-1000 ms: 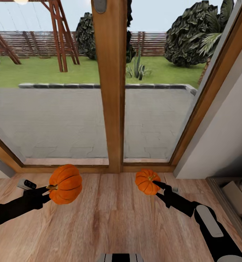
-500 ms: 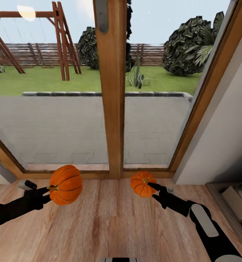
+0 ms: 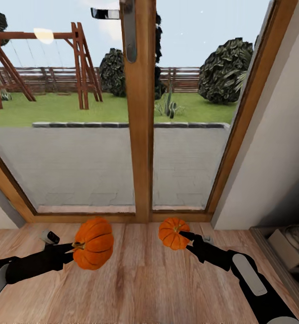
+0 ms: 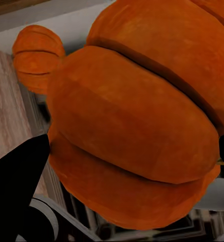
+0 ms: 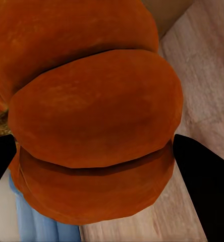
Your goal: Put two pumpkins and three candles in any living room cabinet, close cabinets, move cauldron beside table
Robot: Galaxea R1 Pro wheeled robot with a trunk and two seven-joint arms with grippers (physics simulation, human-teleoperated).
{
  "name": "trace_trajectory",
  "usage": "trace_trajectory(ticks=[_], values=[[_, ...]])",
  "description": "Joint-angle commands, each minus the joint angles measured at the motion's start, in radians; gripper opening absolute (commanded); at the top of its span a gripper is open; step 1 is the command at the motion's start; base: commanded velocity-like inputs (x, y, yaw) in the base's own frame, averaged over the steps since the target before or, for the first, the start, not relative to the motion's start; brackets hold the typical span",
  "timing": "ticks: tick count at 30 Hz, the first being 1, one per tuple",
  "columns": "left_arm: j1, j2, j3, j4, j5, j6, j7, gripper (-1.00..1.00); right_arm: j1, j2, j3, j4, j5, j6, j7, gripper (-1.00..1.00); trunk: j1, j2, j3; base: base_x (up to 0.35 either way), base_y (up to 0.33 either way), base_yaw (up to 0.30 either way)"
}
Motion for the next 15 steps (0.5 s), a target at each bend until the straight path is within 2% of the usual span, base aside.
trace_trajectory(ticks=[1, 4, 8, 10, 12, 15], values=[[0.0, 0.0, -0.008, 0.003, 0.003, 0.001, 0.0, -1.0, 0.0, 0.002, -0.001, 0.001, 0.001, 0.0, 0.0, -1.0, -0.001, 0.001, 0.004, -0.265, 0.0, 0.0], [0.0, 0.004, -0.016, 0.029, 0.002, 0.0, 0.001, -1.0, 0.0, 0.007, -0.001, 0.001, 0.002, -0.001, 0.0, -1.0, -0.012, 0.022, 0.013, -0.196, 0.0, 0.0], [0.0, 0.006, -0.028, 0.077, -0.003, -0.004, 0.01, -1.0, 0.0, 0.007, -0.001, 0.0, 0.003, 0.001, 0.001, -1.0, -0.028, 0.05, 0.026, -0.039, 0.0, 0.0], [0.0, 0.007, -0.023, 0.13, -0.015, -0.003, 0.02, -1.0, 0.0, 0.008, -0.001, 0.002, 0.004, 0.0, 0.001, -1.0, -0.035, 0.064, 0.032, -0.008, 0.0, 0.0], [0.0, 0.007, -0.021, 0.147, -0.02, -0.005, 0.024, -1.0, 0.0, 0.008, -0.001, 0.003, 0.004, 0.0, 0.001, -1.0, -0.043, 0.078, 0.038, -0.003, 0.0, 0.0], [0.0, 0.002, -0.018, 0.166, -0.046, -0.009, 0.069, -1.0, 0.0, 0.009, 0.0, 0.006, 0.004, -0.001, -0.001, -1.0, -0.054, 0.099, 0.048, -0.001, 0.0, 0.003]])
